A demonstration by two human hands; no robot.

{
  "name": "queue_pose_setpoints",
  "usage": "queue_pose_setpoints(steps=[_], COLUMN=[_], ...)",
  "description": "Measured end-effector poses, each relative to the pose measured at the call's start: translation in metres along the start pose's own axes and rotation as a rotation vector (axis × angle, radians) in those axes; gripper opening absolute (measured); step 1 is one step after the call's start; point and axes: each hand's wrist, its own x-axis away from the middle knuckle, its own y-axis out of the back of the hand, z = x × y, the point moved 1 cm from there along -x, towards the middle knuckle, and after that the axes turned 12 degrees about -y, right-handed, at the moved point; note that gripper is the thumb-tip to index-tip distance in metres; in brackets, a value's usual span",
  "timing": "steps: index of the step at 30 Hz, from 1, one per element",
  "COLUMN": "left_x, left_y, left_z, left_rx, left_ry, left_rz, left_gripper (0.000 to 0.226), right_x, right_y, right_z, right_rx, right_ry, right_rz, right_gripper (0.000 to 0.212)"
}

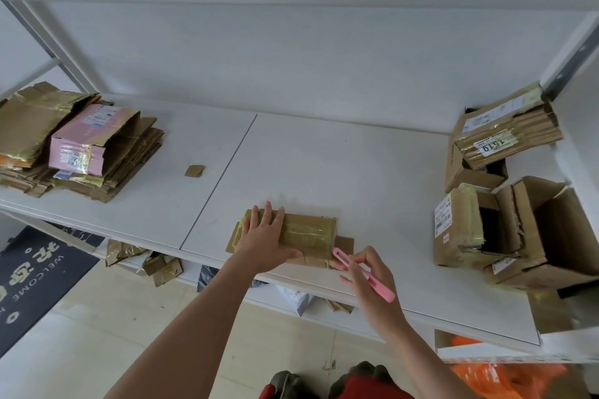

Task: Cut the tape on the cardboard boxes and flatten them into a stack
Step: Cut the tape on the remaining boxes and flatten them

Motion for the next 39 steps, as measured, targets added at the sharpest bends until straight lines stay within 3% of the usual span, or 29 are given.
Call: queue_pose_setpoints(steps=[4, 7, 9, 12, 18, 20, 22, 24, 27, 29, 32, 35, 37, 39], left_x=[-0.002, -0.002, -0.002, 0.000, 0.005, 0.007, 0.008, 0.010, 0.014, 0.019, 0.031, 0.034, 0.033, 0.032], left_y=[0.000, 0.001, 0.000, -0.001, 0.001, 0.000, 0.000, 0.000, 0.002, 0.003, 0.010, 0.004, -0.005, -0.014], left_z=[0.001, 0.002, 0.004, 0.008, 0.011, 0.014, 0.019, 0.024, 0.036, 0.051, 0.063, 0.055, 0.046, 0.041], left_rx=[0.031, 0.069, 0.095, 0.128, 0.163, 0.160, 0.170, 0.173, 0.070, 0.103, 0.468, 1.144, 1.307, 1.300], left_ry=[0.000, -0.008, -0.012, -0.030, -0.081, -0.115, -0.153, -0.201, -0.216, -0.084, 0.212, 0.412, 0.456, 0.481], left_rz=[-0.008, -0.024, -0.037, -0.057, -0.071, -0.058, -0.039, -0.040, -0.114, -0.238, -0.338, -0.222, -0.180, -0.246], left_gripper=[0.107, 0.107, 0.107, 0.106, 0.104, 0.105, 0.106, 0.103, 0.096, 0.090, 0.084, 0.073, 0.062, 0.042], right_x=[-0.001, -0.015, -0.031, -0.056, -0.077, -0.080, -0.081, -0.078, -0.072, -0.070, -0.059, -0.045, -0.045, -0.049], right_y=[0.011, 0.027, 0.041, 0.057, 0.060, 0.048, 0.026, -0.001, -0.037, -0.051, -0.066, -0.083, -0.088, -0.091], right_z=[0.008, 0.019, 0.014, -0.004, -0.004, 0.010, 0.030, 0.049, 0.055, 0.046, 0.038, 0.031, 0.029, 0.031], right_rx=[0.066, 0.118, 0.363, 0.934, 1.445, 1.333, 1.020, 0.801, 0.815, 0.847, 0.853, 0.846, 0.835, 0.839], right_ry=[-0.003, 0.109, 0.222, 0.267, 0.041, 0.029, 0.124, 0.167, 0.100, 0.085, 0.089, 0.094, 0.080, 0.056], right_rz=[0.005, -0.108, -0.195, -0.226, -0.061, -0.104, -0.119, -0.029, 0.207, 0.182, 0.064, 0.029, 0.026, 0.039], right_gripper=[0.025, 0.018, 0.017, 0.015, 0.063, 0.066, 0.049, 0.037, 0.046, 0.055, 0.060, 0.061, 0.060, 0.057])
